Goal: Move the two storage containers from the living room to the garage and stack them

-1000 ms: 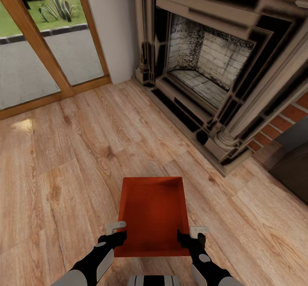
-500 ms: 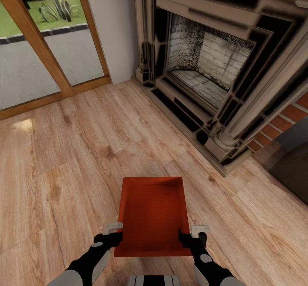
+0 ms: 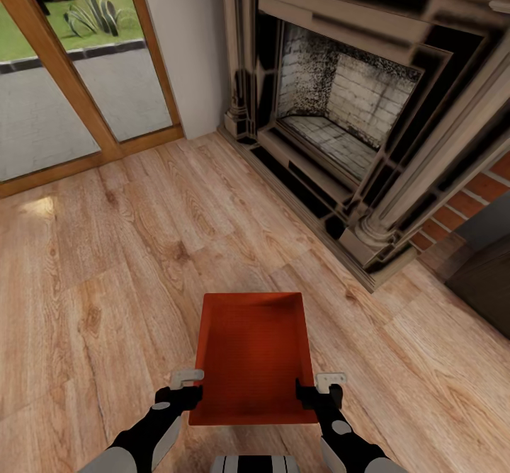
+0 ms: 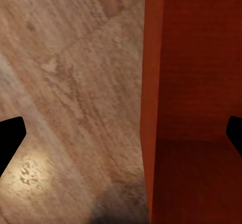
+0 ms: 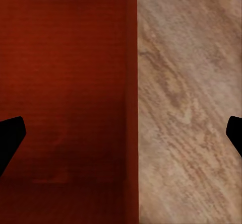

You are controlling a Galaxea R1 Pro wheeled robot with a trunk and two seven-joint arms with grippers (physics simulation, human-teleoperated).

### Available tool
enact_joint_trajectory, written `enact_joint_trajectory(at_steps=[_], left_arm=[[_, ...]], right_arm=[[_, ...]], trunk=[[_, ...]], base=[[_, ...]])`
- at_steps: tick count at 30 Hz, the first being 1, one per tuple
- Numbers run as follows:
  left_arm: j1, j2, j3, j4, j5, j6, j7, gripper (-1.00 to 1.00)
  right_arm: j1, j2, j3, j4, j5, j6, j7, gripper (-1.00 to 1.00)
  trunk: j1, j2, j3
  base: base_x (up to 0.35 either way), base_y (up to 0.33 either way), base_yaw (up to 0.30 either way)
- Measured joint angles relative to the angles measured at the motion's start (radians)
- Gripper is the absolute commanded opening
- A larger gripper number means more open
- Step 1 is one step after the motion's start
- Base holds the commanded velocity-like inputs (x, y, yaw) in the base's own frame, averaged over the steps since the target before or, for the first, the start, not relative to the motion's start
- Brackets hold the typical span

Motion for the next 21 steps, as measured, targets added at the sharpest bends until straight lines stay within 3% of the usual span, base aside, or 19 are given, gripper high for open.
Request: enact_joint_trajectory(at_steps=[18, 21], left_arm=[[0.0, -0.008, 0.004, 0.003, 0.009, -0.005, 0.022, 1.0], [0.0, -0.009, 0.007, 0.001, 0.015, -0.006, 0.078, 1.0]], right_arm=[[0.0, 0.001, -0.001, 0.0, -0.003, 0.0, 0.0, 1.0], [0.0, 0.001, -0.001, 0.0, -0.003, 0.0, 0.0, 1.0]], trunk=[[0.0, 0.0, 0.0], [0.0, 0.0, 0.0]], base=[[0.0, 0.0, 0.0], [0.0, 0.0, 0.0]])
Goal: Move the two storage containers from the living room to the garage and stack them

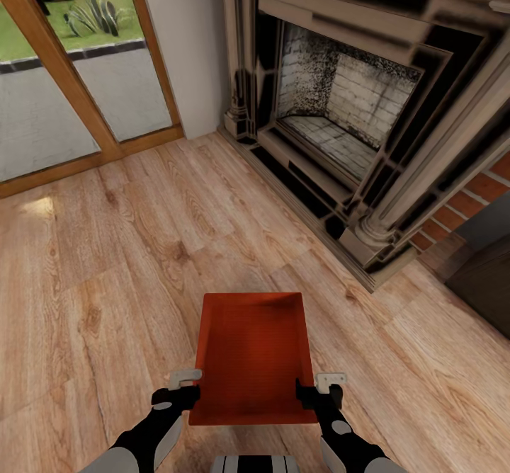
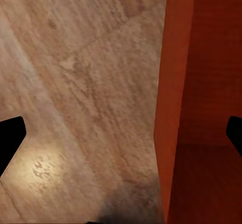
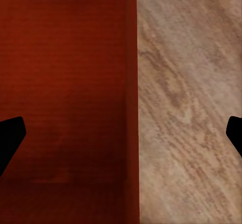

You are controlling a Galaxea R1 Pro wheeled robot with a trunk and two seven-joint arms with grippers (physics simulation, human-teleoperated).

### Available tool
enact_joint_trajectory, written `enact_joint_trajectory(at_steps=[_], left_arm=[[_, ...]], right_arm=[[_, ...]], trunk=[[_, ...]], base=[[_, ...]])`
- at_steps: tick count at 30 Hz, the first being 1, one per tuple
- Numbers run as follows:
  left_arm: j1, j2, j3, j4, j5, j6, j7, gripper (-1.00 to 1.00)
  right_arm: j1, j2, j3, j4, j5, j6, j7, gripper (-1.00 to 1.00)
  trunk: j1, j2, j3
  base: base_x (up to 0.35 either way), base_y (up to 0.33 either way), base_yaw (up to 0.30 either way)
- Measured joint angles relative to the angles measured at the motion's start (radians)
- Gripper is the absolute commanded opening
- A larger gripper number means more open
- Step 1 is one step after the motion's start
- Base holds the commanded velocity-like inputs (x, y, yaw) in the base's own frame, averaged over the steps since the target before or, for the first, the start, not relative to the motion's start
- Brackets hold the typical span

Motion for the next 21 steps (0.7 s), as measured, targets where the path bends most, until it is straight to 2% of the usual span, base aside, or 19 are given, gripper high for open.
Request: enact_joint_trajectory(at_steps=[4, 12, 21], left_arm=[[0.0, 0.0, 0.004, -0.004, 0.003, -0.001, 0.019, 1.0], [0.0, -0.001, 0.006, -0.014, 0.002, -0.001, 0.02, 1.0], [0.0, -0.002, 0.006, -0.017, 0.0, -0.002, 0.02, 1.0]], right_arm=[[0.0, 0.0, 0.0, 0.0, 0.0, 0.0, 0.0, 1.0], [0.0, 0.0, -0.001, 0.0, 0.0, 0.0, 0.0, 1.0], [0.0, 0.0, -0.001, 0.0, 0.0, 0.0, 0.0, 1.0]], trunk=[[0.0, 0.0, 0.0], [0.031, -0.056, -0.025], [0.031, -0.056, -0.025]], base=[[0.0, 0.0, 0.0], [0.0, 0.0, 0.0], [0.0, 0.0, 0.0]])
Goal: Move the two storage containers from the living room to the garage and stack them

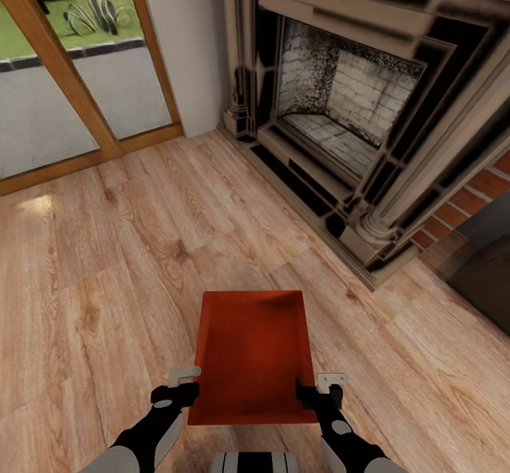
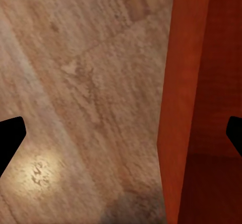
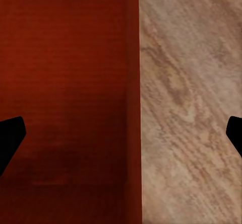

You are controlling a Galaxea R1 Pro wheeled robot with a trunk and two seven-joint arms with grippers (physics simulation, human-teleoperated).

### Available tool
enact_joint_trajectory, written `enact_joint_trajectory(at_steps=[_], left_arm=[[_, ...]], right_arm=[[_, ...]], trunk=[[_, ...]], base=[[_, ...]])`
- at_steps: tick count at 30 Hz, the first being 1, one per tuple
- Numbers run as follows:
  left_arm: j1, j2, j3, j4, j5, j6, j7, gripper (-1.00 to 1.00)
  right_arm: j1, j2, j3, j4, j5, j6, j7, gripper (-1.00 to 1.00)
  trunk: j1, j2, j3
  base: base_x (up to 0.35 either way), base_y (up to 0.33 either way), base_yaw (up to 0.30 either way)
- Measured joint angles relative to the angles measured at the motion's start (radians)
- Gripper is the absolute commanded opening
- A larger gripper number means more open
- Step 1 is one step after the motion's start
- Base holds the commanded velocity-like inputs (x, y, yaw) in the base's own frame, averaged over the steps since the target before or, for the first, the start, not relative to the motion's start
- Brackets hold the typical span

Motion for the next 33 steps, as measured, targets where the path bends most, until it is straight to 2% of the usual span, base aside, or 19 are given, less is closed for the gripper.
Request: enact_joint_trajectory(at_steps=[14, 22, 33], left_arm=[[0.0, -0.001, -0.002, 0.0, -0.002, -0.001, 0.0, 1.0], [0.0, -0.035, -0.006, -0.001, -0.012, 0.001, 0.005, 1.0], [0.0, -0.041, -0.006, 0.0, -0.013, 0.001, 0.006, 1.0]], right_arm=[[0.0, 0.0, 0.001, 0.0, 0.0, 0.0, 0.0, 1.0], [0.0, 0.0, 0.001, 0.0, 0.0, 0.0, 0.0, 1.0], [0.0, 0.0, 0.001, 0.0, 0.0, 0.0, 0.0, 1.0]], trunk=[[0.0, 0.0, 0.0], [0.0, 0.0, 0.0], [0.0, 0.0, 0.0]], base=[[0.0, 0.0, 0.0], [0.0, 0.0, 0.0], [0.0, 0.0, 0.0]])
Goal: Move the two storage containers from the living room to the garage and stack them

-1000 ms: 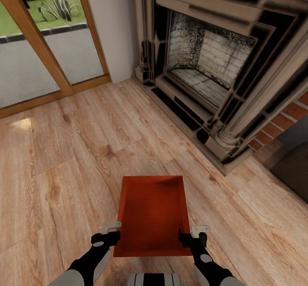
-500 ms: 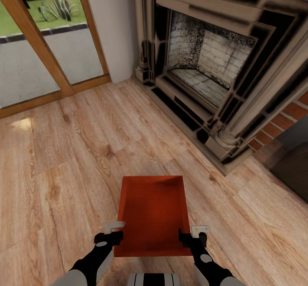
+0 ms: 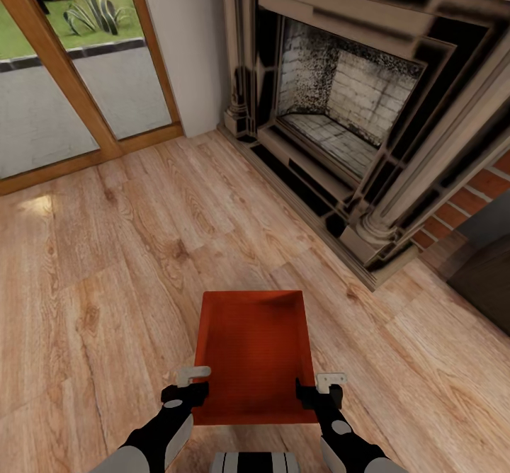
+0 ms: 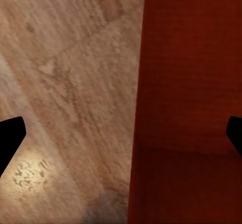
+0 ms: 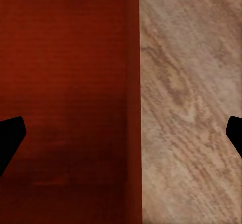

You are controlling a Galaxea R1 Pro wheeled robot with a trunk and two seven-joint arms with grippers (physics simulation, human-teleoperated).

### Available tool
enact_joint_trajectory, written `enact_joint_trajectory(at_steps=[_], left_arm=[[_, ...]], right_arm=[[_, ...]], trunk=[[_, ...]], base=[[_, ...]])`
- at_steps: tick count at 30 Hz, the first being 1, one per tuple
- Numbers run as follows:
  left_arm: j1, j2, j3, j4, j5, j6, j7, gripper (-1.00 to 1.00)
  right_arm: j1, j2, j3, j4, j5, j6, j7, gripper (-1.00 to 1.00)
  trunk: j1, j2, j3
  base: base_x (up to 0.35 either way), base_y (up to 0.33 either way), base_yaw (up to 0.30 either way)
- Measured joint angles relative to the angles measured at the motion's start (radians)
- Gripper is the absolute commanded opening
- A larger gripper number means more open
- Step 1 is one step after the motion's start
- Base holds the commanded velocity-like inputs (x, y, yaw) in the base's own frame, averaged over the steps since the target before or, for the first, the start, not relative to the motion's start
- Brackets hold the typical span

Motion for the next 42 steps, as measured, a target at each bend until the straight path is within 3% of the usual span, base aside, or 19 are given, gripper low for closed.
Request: enact_joint_trajectory(at_steps=[9, 28, 42], left_arm=[[0.0, 0.0, 0.0, -0.001, 0.0, 0.0, 0.0, 1.0], [0.0, 0.001, 0.0, -0.001, 0.002, -0.001, 0.0, 1.0], [0.0, 0.003, 0.002, -0.001, 0.003, -0.001, 0.0, 1.0]], right_arm=[[0.0, 0.0, 0.0, 0.0, 0.0, 0.0, 0.0, 1.0], [0.0, 0.0, 0.0, 0.0, 0.001, 0.0, 0.001, 1.0], [0.0, -0.001, 0.0, 0.0, 0.001, 0.0, 0.001, 1.0]], trunk=[[0.0, 0.0, 0.0], [0.073, -0.133, -0.059], [0.073, -0.133, -0.06]], base=[[0.0, 0.0, 0.0], [0.0, 0.0, 0.0], [0.0, 0.0, 0.0]])
